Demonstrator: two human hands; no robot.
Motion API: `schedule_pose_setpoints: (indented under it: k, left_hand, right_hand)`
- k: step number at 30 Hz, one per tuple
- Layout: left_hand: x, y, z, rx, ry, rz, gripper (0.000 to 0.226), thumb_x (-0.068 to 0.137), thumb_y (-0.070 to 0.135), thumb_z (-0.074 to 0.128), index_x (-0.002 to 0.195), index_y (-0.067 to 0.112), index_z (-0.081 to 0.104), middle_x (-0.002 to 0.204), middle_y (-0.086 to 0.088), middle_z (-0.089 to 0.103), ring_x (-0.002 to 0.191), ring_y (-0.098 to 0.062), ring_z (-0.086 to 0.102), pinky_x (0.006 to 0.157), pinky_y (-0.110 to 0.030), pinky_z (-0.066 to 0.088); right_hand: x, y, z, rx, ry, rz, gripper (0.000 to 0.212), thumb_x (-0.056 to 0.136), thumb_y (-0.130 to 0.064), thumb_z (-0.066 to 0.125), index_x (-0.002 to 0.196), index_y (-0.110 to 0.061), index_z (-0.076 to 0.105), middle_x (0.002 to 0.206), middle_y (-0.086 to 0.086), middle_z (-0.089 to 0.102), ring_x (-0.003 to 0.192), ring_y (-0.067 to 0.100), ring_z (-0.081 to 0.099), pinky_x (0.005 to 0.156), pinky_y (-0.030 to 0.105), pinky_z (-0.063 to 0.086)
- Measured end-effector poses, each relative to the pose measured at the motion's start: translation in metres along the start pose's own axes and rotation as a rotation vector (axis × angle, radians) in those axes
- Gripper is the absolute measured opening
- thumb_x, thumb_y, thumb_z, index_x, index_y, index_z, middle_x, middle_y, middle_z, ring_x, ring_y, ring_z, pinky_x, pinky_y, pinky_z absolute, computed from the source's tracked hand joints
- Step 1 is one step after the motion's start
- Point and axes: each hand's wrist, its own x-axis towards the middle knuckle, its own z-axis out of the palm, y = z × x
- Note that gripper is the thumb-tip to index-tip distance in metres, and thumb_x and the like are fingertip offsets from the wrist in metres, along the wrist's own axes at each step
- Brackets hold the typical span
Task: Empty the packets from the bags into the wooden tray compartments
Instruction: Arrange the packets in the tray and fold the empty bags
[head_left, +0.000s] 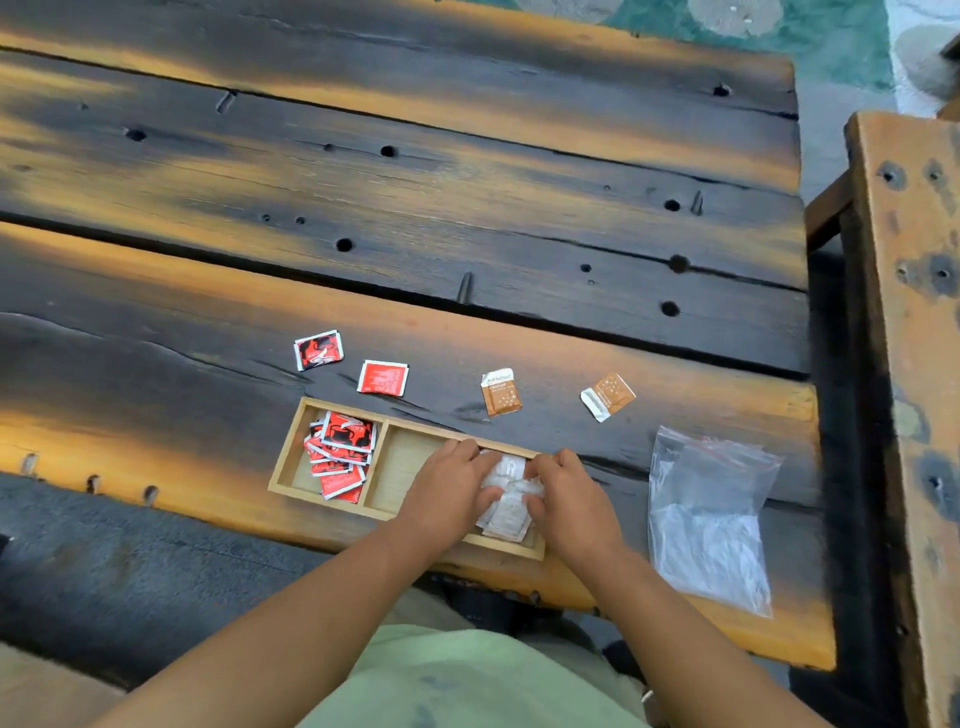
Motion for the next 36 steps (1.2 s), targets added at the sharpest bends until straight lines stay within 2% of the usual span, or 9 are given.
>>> schedule_pose_setpoints:
  k: [4, 9, 16, 20, 23, 27, 29, 31, 36]
  left_hand:
    - [-0.012, -0.004, -0.004, -0.255, 0.079, -0.089, 0.037, 0.092, 0.033, 0.063, 0.127, 0.023, 0.059, 0.112, 0.004, 0.053, 0.104, -0.014, 0.054, 0.089, -0.032, 0.048]
    - [-0.031, -0.043, -0.025, -0.272, 0.144, -0.002, 0.020, 0.090, 0.021, 0.064, 0.110, 0.020, 0.065, 0.108, 0.003, 0.057, 0.103, -0.014, 0.053, 0.086, -0.028, 0.045]
    - [-0.054, -0.133, -0.056, -0.058, 0.254, 0.049, 0.032, 0.081, 0.021, 0.071, 0.112, 0.021, 0.064, 0.115, 0.003, 0.058, 0.108, -0.020, 0.052, 0.092, -0.035, 0.048]
    - [-0.061, -0.171, -0.059, -0.083, 0.109, 0.036, 0.055, 0.083, 0.032, 0.070, 0.134, 0.023, 0.054, 0.141, 0.004, 0.049, 0.131, -0.019, 0.044, 0.104, -0.040, 0.044]
    - [-0.062, -0.187, -0.056, -0.085, 0.047, 0.111, 0.051, 0.086, 0.035, 0.063, 0.135, 0.021, 0.055, 0.146, 0.003, 0.046, 0.135, -0.018, 0.042, 0.109, -0.039, 0.040]
    - [-0.071, -0.193, -0.051, -0.033, 0.102, 0.178, 0.046, 0.088, 0.041, 0.055, 0.129, 0.022, 0.059, 0.142, 0.003, 0.051, 0.130, -0.019, 0.047, 0.104, -0.037, 0.042]
    - [-0.079, -0.195, -0.048, 0.000, 0.153, 0.189, 0.040, 0.087, 0.042, 0.052, 0.122, 0.026, 0.062, 0.138, 0.005, 0.055, 0.127, -0.017, 0.050, 0.101, -0.039, 0.043]
    - [-0.086, -0.200, -0.045, 0.000, 0.169, 0.153, 0.036, 0.085, 0.037, 0.064, 0.121, 0.030, 0.063, 0.139, 0.009, 0.055, 0.127, -0.014, 0.049, 0.103, -0.047, 0.041]
    - [-0.090, -0.205, -0.042, -0.002, 0.099, 0.151, 0.052, 0.081, 0.033, 0.075, 0.130, 0.032, 0.059, 0.147, 0.010, 0.047, 0.135, -0.013, 0.040, 0.113, -0.051, 0.029]
  right_hand:
    - [0.005, -0.010, -0.007, -0.004, 0.016, -0.030, 0.025, 0.095, -0.028, 0.059, 0.119, -0.022, 0.058, 0.117, -0.001, 0.056, 0.099, 0.022, 0.062, 0.077, 0.036, 0.050]
    - [0.008, -0.056, 0.001, 0.043, 0.033, -0.061, 0.024, 0.094, -0.031, 0.060, 0.118, -0.027, 0.059, 0.112, -0.006, 0.060, 0.096, 0.017, 0.063, 0.081, 0.037, 0.052]
    - [0.027, -0.138, 0.035, 0.081, 0.023, -0.176, 0.032, 0.094, -0.027, 0.060, 0.126, -0.026, 0.058, 0.124, -0.008, 0.056, 0.096, 0.016, 0.063, 0.085, 0.032, 0.047]
    - [0.038, -0.170, 0.051, 0.080, 0.025, -0.195, 0.041, 0.093, -0.020, 0.060, 0.133, -0.027, 0.056, 0.131, -0.009, 0.056, 0.105, 0.016, 0.062, 0.089, 0.029, 0.045]
    - [0.041, -0.183, 0.065, 0.085, 0.004, -0.182, 0.046, 0.091, -0.016, 0.058, 0.136, -0.026, 0.056, 0.139, -0.009, 0.055, 0.120, 0.015, 0.057, 0.095, 0.031, 0.047]
    - [0.037, -0.187, 0.084, 0.037, -0.048, -0.131, 0.051, 0.094, -0.019, 0.053, 0.144, -0.031, 0.051, 0.154, -0.012, 0.044, 0.132, 0.013, 0.052, 0.104, 0.030, 0.045]
    - [0.029, -0.187, 0.092, 0.028, -0.042, -0.129, 0.055, 0.095, -0.017, 0.051, 0.146, -0.034, 0.047, 0.156, -0.014, 0.040, 0.131, 0.014, 0.054, 0.100, 0.031, 0.049]
    - [0.022, -0.187, 0.099, 0.018, -0.048, -0.132, 0.060, 0.094, -0.015, 0.049, 0.149, -0.036, 0.042, 0.159, -0.016, 0.034, 0.125, 0.018, 0.058, 0.095, 0.035, 0.053]
    - [0.024, -0.181, 0.109, -0.004, -0.034, -0.130, 0.058, 0.096, -0.020, 0.050, 0.150, -0.038, 0.038, 0.160, -0.018, 0.031, 0.122, 0.018, 0.060, 0.090, 0.035, 0.055]
